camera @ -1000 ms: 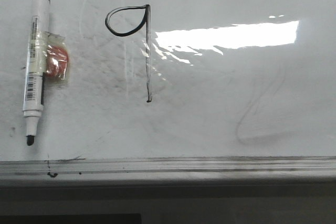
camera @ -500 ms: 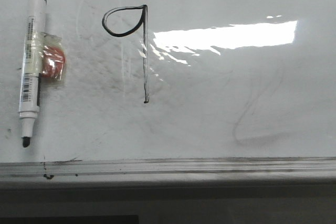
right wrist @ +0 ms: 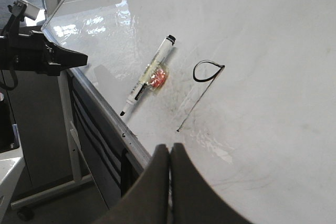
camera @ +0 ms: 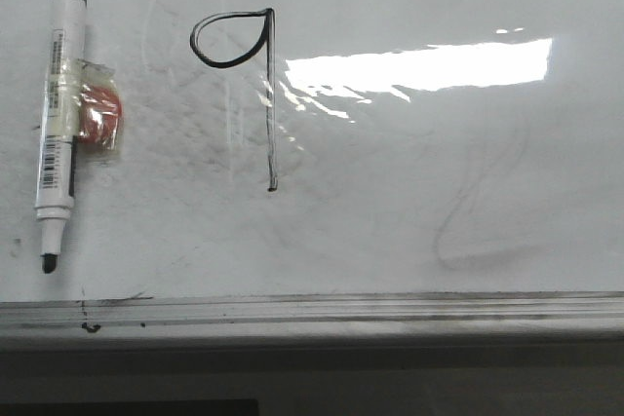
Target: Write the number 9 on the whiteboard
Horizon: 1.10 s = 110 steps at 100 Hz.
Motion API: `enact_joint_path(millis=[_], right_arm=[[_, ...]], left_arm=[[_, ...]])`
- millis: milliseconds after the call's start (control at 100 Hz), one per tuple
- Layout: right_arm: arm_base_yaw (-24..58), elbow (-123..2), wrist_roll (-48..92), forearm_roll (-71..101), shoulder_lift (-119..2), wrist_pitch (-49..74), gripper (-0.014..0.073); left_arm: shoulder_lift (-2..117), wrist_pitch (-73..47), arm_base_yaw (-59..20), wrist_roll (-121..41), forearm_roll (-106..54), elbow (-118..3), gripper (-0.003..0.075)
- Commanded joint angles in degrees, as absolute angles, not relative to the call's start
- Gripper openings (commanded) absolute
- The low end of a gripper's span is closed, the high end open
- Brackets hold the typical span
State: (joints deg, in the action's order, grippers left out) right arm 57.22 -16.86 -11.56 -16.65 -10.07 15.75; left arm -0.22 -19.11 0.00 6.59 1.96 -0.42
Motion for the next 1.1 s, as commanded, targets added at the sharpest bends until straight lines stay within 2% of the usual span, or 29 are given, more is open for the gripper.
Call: enact_joint_path(millis=[0,640,760,900,1090], right_arm=[[57.03,-18.29,-11.43,-17.67,-10.69,11.59,-0.0063],[57.03,-18.29,-11.29,-17.67,-10.69,11.77,-0.0063],[56.27,-17.87,-10.77,-22.12,-10.69,12.66,-0.0063],[50.59,-14.33,-10.77,-19.53,-10.69,6.97,-0.0063],[33.78,-8.96,-10.77,-14.61,-10.69,-6.16,-0.0063]], left_arm=[[-1.88,-16.72,0.0,7.15,2.15,1.91,-0.002],[-1.88,-16.72,0.0,7.15,2.15,1.91,-0.002],[-1.88,-16.72,0.0,7.15,2.15,1.91,-0.002],[-1.88,-16.72,0.0,7.15,2.15,1.91,-0.002],[-1.88,-16.72,0.0,7.15,2.15,1.91,-0.002]])
